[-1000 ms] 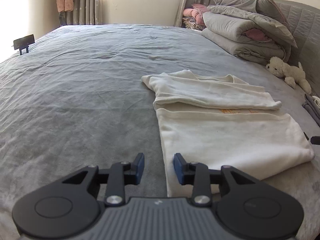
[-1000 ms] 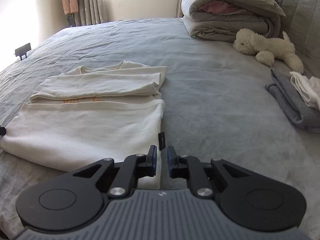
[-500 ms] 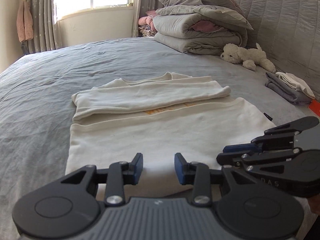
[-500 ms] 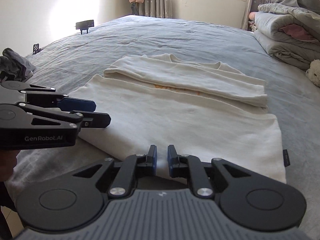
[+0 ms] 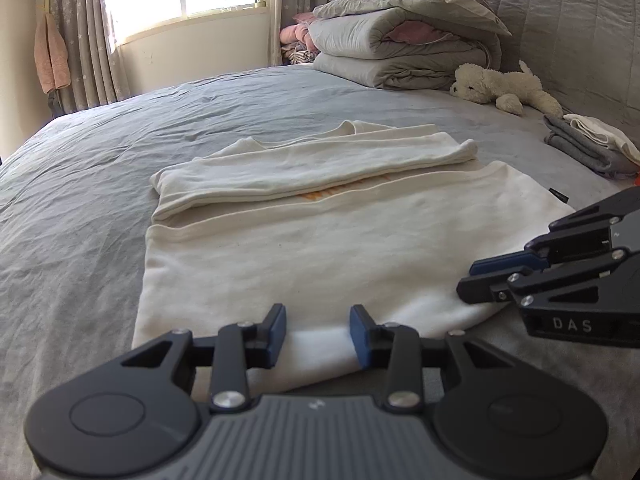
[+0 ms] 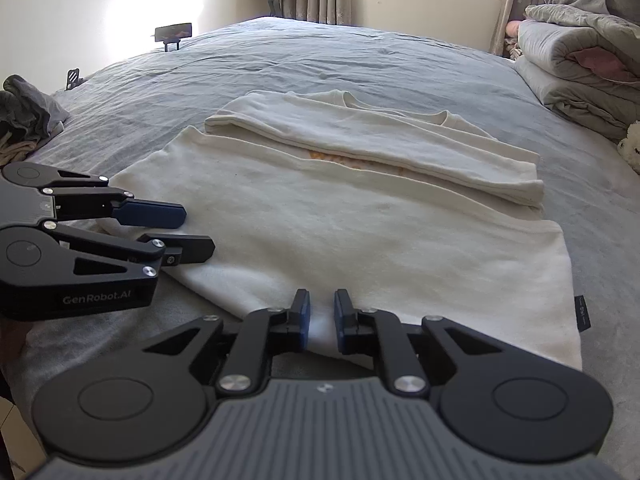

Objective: Fold clothes

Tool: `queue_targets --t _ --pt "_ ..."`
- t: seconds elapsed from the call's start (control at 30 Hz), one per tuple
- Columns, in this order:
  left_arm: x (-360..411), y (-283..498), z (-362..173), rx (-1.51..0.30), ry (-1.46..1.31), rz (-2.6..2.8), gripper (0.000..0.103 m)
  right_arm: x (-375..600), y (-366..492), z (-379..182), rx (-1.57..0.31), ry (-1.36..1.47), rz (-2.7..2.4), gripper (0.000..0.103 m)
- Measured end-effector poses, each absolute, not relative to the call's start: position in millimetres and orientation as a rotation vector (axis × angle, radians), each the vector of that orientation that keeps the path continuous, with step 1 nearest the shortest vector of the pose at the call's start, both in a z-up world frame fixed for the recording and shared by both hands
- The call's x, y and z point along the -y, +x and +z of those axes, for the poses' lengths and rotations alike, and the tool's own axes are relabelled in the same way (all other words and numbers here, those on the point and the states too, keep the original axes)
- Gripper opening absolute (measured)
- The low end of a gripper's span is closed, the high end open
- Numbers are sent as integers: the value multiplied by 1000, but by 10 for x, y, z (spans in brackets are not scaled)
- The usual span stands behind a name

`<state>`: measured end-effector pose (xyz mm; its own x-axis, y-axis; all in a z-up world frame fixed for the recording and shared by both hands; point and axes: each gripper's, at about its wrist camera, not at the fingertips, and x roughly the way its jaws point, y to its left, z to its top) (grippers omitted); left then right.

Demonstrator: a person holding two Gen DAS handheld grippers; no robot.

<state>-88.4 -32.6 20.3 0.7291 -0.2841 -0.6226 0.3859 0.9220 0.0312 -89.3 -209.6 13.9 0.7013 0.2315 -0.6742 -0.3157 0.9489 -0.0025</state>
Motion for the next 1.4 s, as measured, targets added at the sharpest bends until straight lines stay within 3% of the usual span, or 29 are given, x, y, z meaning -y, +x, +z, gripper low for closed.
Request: queue_targets --t 0.4,0.47,0.93,1.0,1.4 --pt "-74 -820 245 -667 104 -283 37 2763 -997 186 -734 -46 143 10" --pt "-146 -801 245 -672 90 -269 37 2857 -1004 189 -737 -33 110 24" --pt "-364 -800 246 -666 80 -274 37 3080 -973 145 -764 -1 39 20" --pt "-399 -784 241 -667 104 -198 61 3082 -975 145 -766 -2 37 20" --pt "-587 -705 237 -704 39 -180 61 3153 -942 162 -781 29 37 20"
